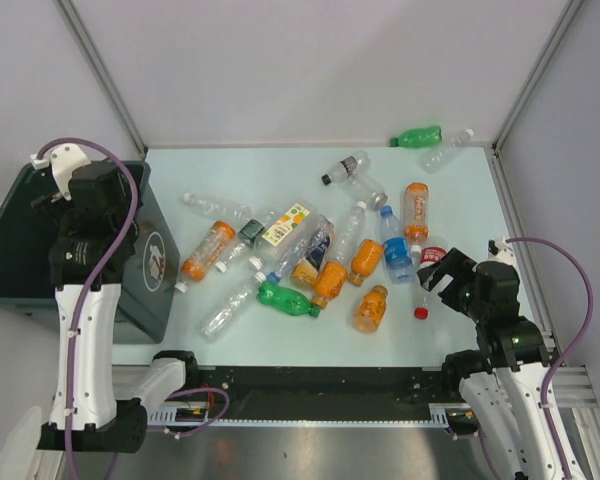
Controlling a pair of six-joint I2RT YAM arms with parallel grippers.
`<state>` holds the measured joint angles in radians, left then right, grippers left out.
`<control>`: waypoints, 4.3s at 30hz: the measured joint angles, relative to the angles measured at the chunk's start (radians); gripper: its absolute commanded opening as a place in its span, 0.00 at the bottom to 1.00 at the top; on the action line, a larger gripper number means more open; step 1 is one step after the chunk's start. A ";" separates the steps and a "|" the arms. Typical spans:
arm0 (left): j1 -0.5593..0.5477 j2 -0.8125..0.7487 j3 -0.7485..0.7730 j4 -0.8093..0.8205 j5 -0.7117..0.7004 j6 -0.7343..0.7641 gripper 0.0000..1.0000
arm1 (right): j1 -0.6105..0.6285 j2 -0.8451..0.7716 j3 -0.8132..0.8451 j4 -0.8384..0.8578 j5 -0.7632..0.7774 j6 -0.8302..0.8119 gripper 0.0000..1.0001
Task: Put the plastic bottles in the bin
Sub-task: Place the plastic bottle in the trash bin, then pick up the plastic bottle at the center of the board.
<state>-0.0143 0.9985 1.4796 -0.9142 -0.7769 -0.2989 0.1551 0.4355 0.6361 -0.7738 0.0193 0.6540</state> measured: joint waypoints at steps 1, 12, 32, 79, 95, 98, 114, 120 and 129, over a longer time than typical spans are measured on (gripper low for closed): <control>0.000 -0.002 0.000 -0.002 0.008 -0.002 1.00 | 0.000 0.000 0.000 0.000 0.000 0.000 1.00; 0.002 -0.077 0.008 -0.017 0.160 -0.002 1.00 | -0.021 -0.001 0.000 0.001 -0.041 -0.025 1.00; -0.026 -0.192 -0.091 0.023 0.795 0.047 1.00 | -0.039 0.022 0.000 0.002 -0.077 -0.042 1.00; -1.112 0.642 -0.208 0.473 0.662 -0.062 1.00 | -0.055 0.143 0.000 0.044 0.023 0.000 1.00; -1.112 0.890 -0.058 0.404 0.806 -0.069 1.00 | -0.055 0.109 0.000 0.022 0.024 0.008 1.00; -1.112 0.919 -0.041 0.385 0.819 -0.072 1.00 | -0.055 0.109 0.000 0.022 0.022 0.008 1.00; -1.105 0.991 -0.030 0.366 0.859 -0.101 0.22 | -0.055 0.087 0.000 0.002 0.020 0.008 1.00; -1.105 0.933 -0.031 0.324 0.814 -0.096 0.10 | -0.055 0.089 0.000 0.000 0.022 0.008 0.99; -1.103 0.600 -0.051 0.242 0.625 -0.090 0.06 | -0.055 0.089 0.000 -0.001 0.026 0.008 1.00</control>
<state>-1.1172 1.5990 1.4288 -0.6720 -0.1520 -0.3893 0.1001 0.5243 0.6361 -0.7746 0.0452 0.6621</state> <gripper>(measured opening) 0.543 0.994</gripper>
